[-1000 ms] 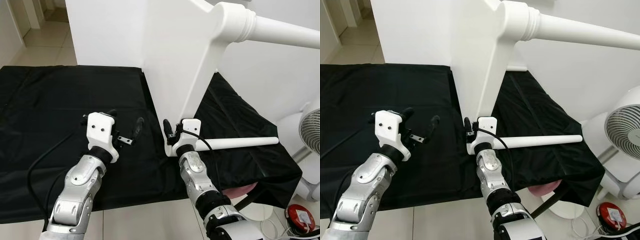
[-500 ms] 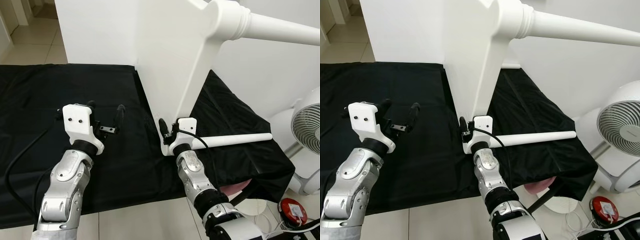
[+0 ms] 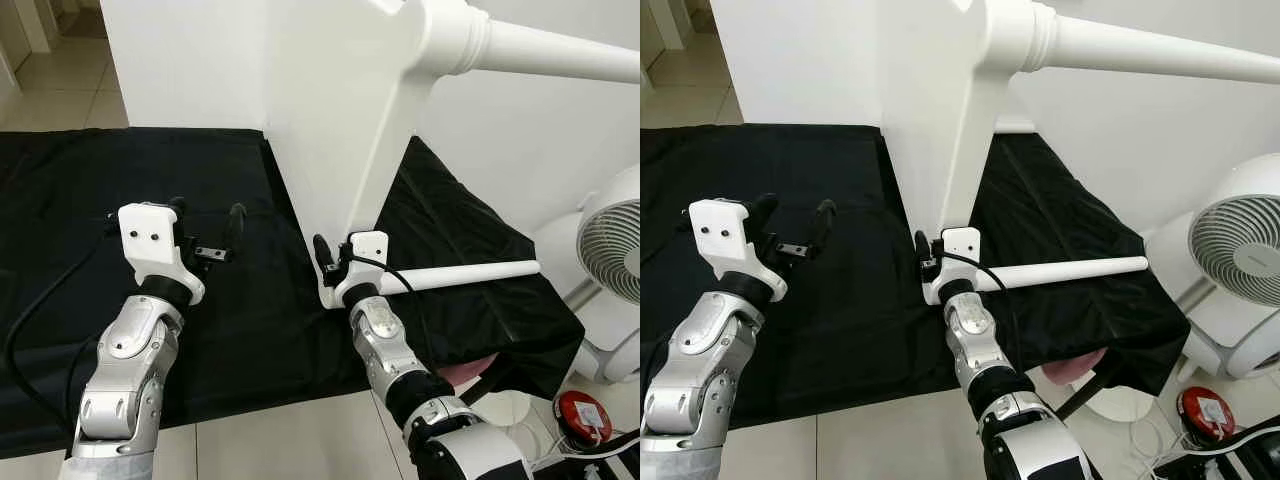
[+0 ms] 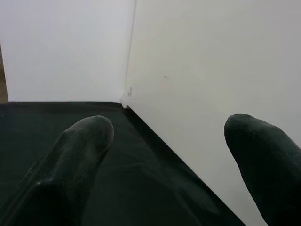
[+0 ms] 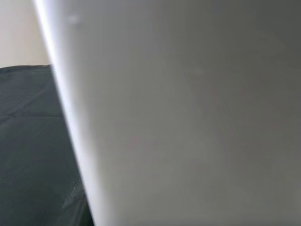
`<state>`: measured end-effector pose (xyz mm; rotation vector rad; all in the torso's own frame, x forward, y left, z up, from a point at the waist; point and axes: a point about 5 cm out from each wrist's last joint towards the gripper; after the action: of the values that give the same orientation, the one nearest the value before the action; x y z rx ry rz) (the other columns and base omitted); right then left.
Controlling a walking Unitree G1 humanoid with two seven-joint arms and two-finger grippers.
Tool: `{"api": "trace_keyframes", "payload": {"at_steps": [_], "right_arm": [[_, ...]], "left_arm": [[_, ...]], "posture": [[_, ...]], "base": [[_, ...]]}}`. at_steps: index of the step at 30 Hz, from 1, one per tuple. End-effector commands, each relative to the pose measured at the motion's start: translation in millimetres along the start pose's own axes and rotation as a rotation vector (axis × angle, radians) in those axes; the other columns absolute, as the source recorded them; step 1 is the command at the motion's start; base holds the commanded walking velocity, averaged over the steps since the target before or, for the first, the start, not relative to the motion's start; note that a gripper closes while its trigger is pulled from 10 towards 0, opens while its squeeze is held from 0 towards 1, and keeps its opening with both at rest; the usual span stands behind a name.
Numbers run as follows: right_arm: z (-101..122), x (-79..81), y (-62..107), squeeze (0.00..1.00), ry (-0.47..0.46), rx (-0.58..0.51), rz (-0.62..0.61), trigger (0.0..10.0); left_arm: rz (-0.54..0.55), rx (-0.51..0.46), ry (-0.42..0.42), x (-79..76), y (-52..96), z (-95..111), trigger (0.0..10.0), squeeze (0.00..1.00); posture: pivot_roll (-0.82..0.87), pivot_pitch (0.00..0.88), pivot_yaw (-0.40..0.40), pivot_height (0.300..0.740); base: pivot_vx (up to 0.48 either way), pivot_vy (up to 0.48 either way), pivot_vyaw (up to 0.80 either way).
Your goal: Building children table
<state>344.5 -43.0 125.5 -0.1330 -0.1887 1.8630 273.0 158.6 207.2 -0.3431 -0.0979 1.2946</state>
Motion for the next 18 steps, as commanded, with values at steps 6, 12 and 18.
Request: {"api": "trace_keyframes", "payload": {"at_steps": [6,12,18], "right_arm": [[25.4,62.8,-10.0,0.00,-0.022,-0.105,0.133,10.0],[8.4,15.4,1.3,0.00,0.052,-0.071,-0.058,10.0],[-10.8,-13.2,21.5,0.63,0.027,-0.021,-0.165,10.0]], "left_arm": [[0.000,-0.001,0.022,-8.0,0.2,0.7,10.0,0.00],[-0.012,0.006,0.039,-12.1,-0.7,-2.2,10.0,0.00],[-0.024,0.017,0.038,-11.8,-0.5,-2.7,10.0,0.00]], "posture": [[0.07,0.000,-0.101,0.740],[0.05,0.000,-0.092,0.740],[0.05,0.000,-0.081,0.740]], "base": [[0.000,0.000,0.00],[0.000,0.000,0.00],[0.000,0.000,0.00]]}}
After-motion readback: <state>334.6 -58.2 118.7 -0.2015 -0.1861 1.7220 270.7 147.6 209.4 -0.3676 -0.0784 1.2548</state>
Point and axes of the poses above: a point about 5 cm out from each wrist's last joint towards the gripper, its own y axis pointing back from the gripper into the wrist, its own z axis along the axis of the wrist's last joint, x = y × z, and after that the axes turned 6 degrees about y, right-handed
